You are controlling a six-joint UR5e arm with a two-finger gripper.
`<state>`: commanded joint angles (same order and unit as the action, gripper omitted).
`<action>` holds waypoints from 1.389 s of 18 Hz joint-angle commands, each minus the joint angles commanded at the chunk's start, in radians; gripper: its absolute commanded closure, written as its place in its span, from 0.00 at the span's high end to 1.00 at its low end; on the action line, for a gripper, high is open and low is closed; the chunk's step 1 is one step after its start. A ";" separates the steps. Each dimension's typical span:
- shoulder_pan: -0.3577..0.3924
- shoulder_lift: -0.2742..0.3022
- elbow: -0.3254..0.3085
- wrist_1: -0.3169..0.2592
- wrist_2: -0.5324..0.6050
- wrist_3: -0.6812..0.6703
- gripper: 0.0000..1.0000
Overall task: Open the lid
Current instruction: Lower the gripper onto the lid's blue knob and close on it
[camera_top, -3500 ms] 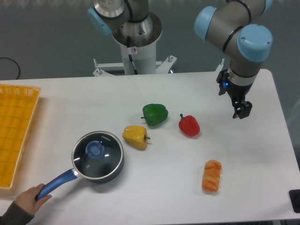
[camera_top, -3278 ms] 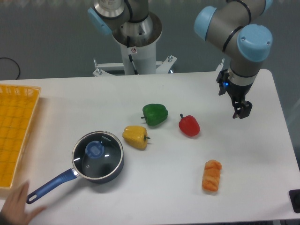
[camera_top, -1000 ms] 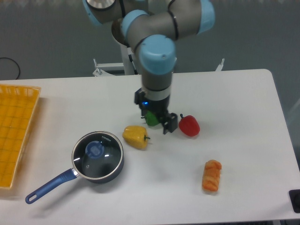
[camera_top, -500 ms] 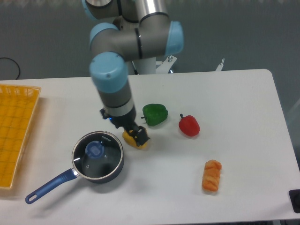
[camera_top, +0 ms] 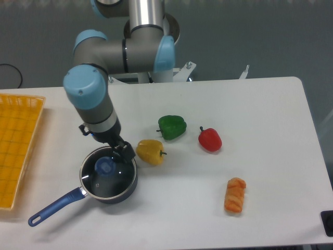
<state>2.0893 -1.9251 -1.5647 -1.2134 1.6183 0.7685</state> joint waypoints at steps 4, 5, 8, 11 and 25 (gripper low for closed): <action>-0.006 -0.017 0.000 0.003 0.000 0.000 1.00; -0.006 -0.018 0.002 0.003 0.000 0.000 1.00; -0.006 -0.028 0.005 0.005 0.000 0.000 1.00; -0.006 -0.040 0.011 0.005 0.002 -0.002 1.00; -0.014 -0.092 0.049 0.035 0.009 -0.037 1.00</action>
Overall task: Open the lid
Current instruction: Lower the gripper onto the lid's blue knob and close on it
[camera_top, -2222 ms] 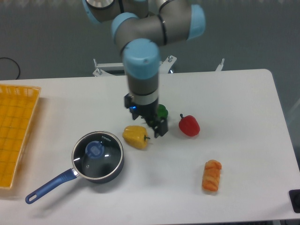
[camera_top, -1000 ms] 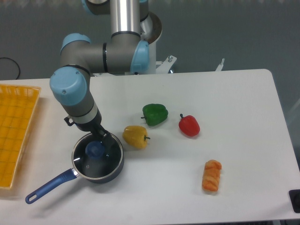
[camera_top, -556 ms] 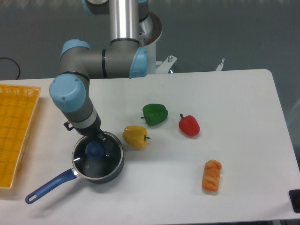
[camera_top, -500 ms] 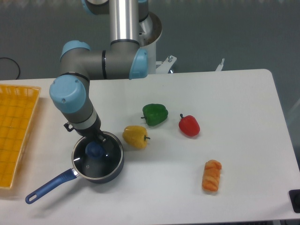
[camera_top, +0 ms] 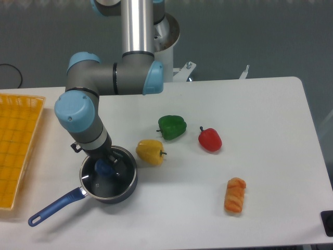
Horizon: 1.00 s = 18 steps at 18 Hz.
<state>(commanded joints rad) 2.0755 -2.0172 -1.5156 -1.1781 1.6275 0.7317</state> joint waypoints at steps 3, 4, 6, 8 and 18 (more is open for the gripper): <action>0.000 -0.014 0.014 0.000 0.000 -0.006 1.00; -0.002 -0.017 0.015 0.000 0.000 -0.014 1.00; -0.002 -0.023 0.020 0.000 0.000 -0.015 1.00; -0.002 -0.029 0.026 0.000 0.000 -0.017 1.00; -0.008 -0.049 0.032 0.000 0.000 -0.015 1.00</action>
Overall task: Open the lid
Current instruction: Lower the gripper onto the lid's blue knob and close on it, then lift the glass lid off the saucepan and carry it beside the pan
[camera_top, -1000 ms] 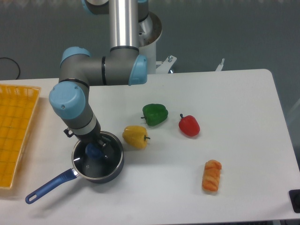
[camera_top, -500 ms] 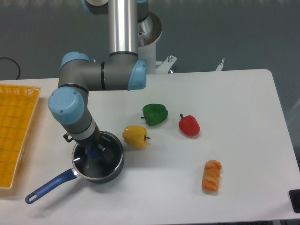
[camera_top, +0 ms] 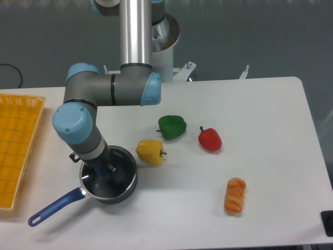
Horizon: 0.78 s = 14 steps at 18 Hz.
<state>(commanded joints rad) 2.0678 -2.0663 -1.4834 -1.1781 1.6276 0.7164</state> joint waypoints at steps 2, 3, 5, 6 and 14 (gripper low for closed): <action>-0.002 -0.003 -0.002 0.000 0.000 0.002 1.00; -0.005 -0.006 -0.002 0.000 0.000 0.006 1.00; -0.011 -0.008 0.000 0.000 0.005 0.009 0.99; -0.011 -0.008 -0.002 0.000 0.005 0.009 0.94; -0.011 -0.005 0.000 0.000 0.003 0.012 0.65</action>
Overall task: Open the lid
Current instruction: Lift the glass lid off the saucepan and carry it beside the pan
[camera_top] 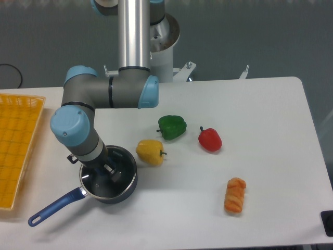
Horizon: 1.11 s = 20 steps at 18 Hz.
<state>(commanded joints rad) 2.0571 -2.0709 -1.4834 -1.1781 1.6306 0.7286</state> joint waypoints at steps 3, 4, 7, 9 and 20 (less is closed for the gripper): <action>0.000 0.002 -0.002 0.000 0.000 0.002 0.60; 0.000 0.002 -0.002 0.000 0.000 0.002 0.59; 0.000 0.002 -0.002 0.000 0.000 0.003 0.59; 0.000 0.003 -0.002 0.000 0.000 0.005 0.59; 0.012 0.055 -0.021 -0.017 -0.005 0.051 0.59</action>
<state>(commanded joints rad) 2.0693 -2.0157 -1.5048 -1.1950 1.6260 0.7792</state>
